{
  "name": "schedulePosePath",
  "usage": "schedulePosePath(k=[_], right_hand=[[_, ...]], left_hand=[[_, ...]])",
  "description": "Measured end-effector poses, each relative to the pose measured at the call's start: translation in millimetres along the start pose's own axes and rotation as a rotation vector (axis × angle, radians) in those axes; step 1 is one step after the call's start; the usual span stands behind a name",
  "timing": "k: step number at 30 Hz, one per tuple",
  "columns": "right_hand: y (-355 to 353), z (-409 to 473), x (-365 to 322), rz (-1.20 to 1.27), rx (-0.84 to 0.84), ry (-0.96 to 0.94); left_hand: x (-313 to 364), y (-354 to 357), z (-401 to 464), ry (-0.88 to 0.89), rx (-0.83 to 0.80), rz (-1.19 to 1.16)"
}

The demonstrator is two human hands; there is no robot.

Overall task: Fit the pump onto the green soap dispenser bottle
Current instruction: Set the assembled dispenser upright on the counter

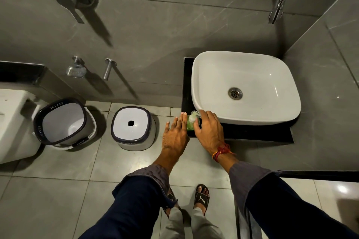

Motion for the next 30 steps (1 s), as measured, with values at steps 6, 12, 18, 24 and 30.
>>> schedulePosePath(k=[6,12,18,24,30], right_hand=[[3,-7,3,0.031,-0.008,0.071],[5,-6,-3,0.003,0.002,0.044],[15,-15,14,0.045,-0.027,0.091],[53,-32,43,0.373,-0.245,0.371],[66,-31,43,0.396,-0.224,0.441]], left_hand=[[0,2,1,0.008,-0.019,0.020],[0,4,0,0.027,-0.037,0.053],[1,1,-2,0.048,-0.042,0.065],[3,-8,-2,0.045,0.006,0.105],[1,-7,5,0.030,-0.059,0.050]])
Point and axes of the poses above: each hand's wrist, its own z-axis towards the middle knuckle, its own y-axis out of the palm, x = y × z, the point moved 10 cm from there along z, towards the middle knuckle, and after that the axes turned 12 degrees about x, right-handed, at the moved point
